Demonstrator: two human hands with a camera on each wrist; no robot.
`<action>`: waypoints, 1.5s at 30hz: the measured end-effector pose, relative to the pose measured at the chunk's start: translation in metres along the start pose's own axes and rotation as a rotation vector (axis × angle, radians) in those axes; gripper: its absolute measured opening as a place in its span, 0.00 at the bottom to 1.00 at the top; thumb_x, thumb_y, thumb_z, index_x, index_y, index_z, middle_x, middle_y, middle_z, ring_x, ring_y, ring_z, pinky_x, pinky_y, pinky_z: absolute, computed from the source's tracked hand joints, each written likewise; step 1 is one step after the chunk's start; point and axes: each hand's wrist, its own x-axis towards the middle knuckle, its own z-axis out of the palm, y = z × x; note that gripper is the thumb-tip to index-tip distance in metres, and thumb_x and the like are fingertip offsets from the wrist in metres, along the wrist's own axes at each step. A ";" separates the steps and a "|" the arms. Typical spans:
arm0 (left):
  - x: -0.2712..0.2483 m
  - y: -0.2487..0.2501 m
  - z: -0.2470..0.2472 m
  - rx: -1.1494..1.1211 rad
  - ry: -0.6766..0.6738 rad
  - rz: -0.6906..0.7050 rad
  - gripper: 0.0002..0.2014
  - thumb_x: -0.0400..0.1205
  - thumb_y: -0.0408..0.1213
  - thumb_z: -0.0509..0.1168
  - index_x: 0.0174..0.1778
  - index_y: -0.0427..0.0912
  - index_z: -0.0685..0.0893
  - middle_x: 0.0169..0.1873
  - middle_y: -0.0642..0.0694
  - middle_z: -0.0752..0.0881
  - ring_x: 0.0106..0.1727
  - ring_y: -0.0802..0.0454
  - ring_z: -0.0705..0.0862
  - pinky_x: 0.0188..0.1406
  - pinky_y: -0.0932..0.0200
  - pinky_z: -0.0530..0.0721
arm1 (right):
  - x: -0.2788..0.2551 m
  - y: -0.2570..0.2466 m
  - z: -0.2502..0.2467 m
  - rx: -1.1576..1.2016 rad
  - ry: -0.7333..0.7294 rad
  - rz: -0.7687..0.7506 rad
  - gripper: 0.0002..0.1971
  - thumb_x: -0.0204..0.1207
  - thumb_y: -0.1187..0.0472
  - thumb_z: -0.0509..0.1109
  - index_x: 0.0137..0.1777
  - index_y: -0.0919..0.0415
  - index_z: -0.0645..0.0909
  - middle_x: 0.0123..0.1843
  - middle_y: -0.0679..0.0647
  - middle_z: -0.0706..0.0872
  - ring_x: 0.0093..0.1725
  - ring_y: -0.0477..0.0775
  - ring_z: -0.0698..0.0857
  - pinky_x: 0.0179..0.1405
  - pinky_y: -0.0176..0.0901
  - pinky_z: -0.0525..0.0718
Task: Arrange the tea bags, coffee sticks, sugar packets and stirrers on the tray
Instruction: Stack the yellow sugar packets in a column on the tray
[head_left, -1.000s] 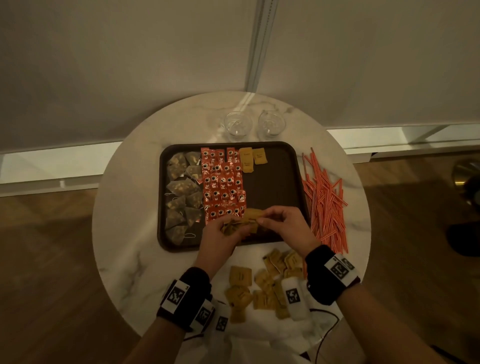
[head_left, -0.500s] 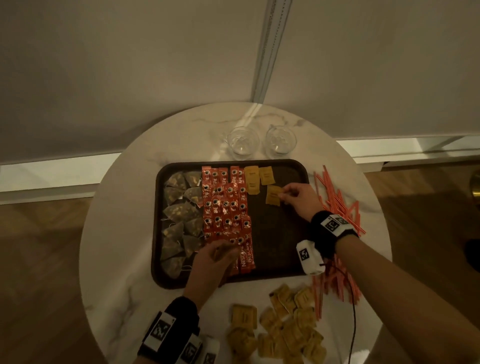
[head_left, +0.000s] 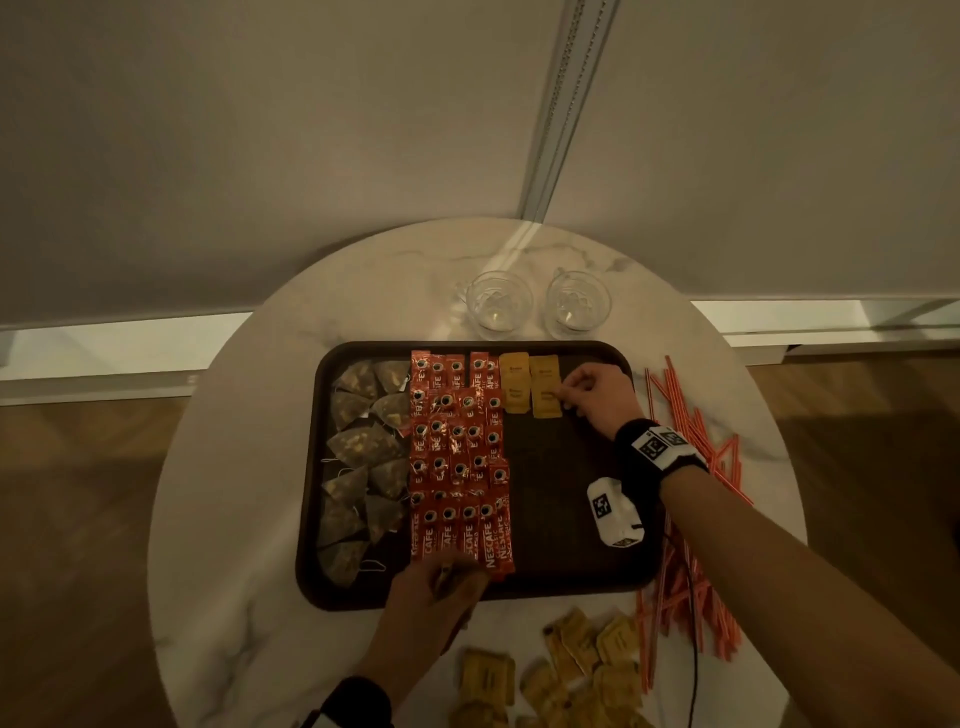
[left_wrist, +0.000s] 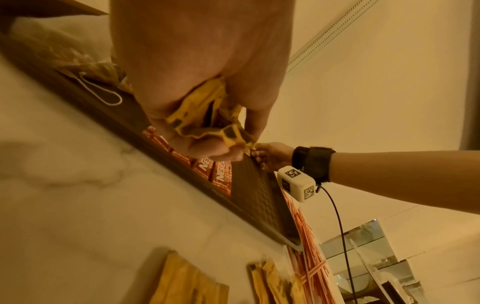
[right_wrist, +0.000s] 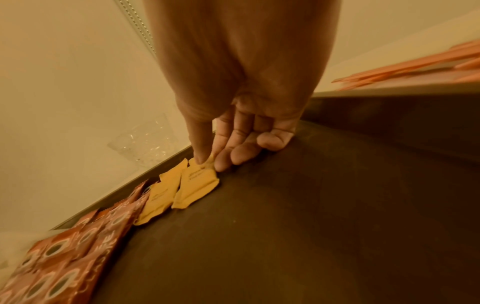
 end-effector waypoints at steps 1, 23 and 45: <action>0.000 0.000 0.001 -0.005 -0.004 -0.005 0.02 0.82 0.34 0.70 0.48 0.44 0.87 0.33 0.45 0.86 0.28 0.60 0.82 0.34 0.66 0.84 | 0.001 0.000 0.000 -0.002 -0.002 0.006 0.08 0.73 0.57 0.80 0.44 0.59 0.84 0.38 0.55 0.89 0.33 0.47 0.84 0.34 0.38 0.82; -0.001 -0.003 -0.002 -0.027 -0.020 -0.025 0.02 0.83 0.35 0.69 0.49 0.46 0.87 0.38 0.45 0.87 0.35 0.56 0.85 0.40 0.62 0.86 | -0.003 0.002 0.012 -0.043 0.120 0.043 0.15 0.73 0.46 0.78 0.45 0.57 0.82 0.38 0.55 0.89 0.38 0.52 0.86 0.40 0.48 0.85; -0.099 0.001 -0.015 -0.285 -0.012 0.122 0.09 0.82 0.30 0.69 0.58 0.36 0.86 0.36 0.44 0.89 0.24 0.65 0.83 0.20 0.74 0.75 | -0.286 -0.016 0.081 0.403 -0.197 -0.064 0.08 0.83 0.54 0.68 0.48 0.56 0.86 0.42 0.51 0.89 0.40 0.41 0.86 0.41 0.31 0.82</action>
